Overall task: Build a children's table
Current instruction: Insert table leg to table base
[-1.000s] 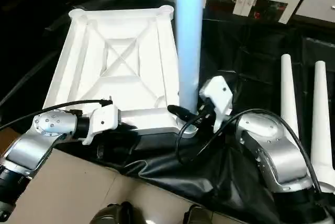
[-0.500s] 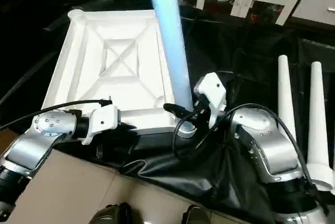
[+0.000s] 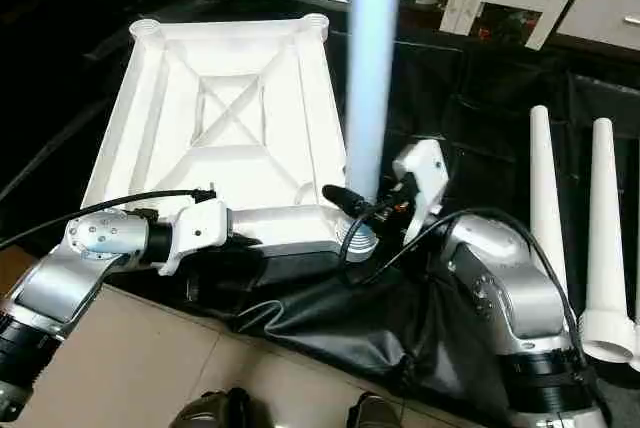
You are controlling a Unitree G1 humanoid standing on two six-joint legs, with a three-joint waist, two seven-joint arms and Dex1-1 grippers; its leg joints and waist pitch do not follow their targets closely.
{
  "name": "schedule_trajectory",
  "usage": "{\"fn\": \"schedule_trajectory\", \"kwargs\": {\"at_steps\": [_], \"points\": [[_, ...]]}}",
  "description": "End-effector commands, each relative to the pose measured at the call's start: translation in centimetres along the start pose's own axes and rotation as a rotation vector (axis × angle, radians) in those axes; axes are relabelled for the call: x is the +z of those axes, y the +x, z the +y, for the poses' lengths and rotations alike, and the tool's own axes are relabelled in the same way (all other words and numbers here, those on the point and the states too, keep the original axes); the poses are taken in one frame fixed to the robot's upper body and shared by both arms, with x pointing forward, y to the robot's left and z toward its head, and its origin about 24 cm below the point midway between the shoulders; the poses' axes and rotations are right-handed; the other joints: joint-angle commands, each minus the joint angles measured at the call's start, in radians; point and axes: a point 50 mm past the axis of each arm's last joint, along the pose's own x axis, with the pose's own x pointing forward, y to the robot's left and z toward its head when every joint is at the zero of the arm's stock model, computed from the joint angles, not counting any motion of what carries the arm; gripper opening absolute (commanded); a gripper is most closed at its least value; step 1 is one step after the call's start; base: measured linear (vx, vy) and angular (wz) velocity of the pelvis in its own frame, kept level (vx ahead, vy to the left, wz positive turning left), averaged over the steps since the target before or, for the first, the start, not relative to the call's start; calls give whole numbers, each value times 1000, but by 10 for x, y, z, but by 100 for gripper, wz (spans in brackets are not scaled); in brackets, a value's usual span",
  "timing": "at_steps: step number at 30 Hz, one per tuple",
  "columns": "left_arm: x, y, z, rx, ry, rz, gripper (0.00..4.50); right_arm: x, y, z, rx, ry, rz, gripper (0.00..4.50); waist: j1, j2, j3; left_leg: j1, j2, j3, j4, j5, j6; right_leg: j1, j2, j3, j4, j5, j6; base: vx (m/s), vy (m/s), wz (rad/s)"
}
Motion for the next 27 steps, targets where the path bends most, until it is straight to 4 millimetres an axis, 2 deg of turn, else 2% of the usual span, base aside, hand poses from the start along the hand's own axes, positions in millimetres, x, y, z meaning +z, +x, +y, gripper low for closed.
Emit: {"fn": "schedule_trajectory", "kwargs": {"at_steps": [1,8,11,14,19,27], "points": [[-3,6,-3,19,-25,-28,0,-29,-11,-4,-77,77,101,191,-3,-10,-51,32,32,-10,-83,-301,45,30,10,1,-74,-261,-185,0,0,0],[-3,7,-3,29,-27,-33,0,-40,-24,0,-147,124,45,191,-1,-10,-51,32,33,-11,-89,-320,36,28,10,1,-78,-266,-166,0,0,0],[-3,7,-2,32,-28,-33,0,-43,-26,1,-168,134,27,191,-1,-7,-50,38,34,-8,-92,-314,42,27,11,0,-82,-252,-169,0,0,0],[-3,6,-2,36,-28,-34,0,-48,-31,1,-200,146,11,191,-1,-8,-47,36,34,-10,-95,-332,36,28,9,1,-86,-282,-163,0,0,0],[-3,7,-1,43,-27,-36,0,-53,-35,7,-224,131,-10,191,0,-8,-44,37,35,-13,-103,-371,18,26,7,3,-93,-343,-133,0,0,0],[-3,7,-1,54,-25,-39,0,-63,-34,19,-219,98,-15,191,1,-9,-43,32,35,-15,-107,-377,16,27,6,3,-95,-355,-120,0,0,0]]}}
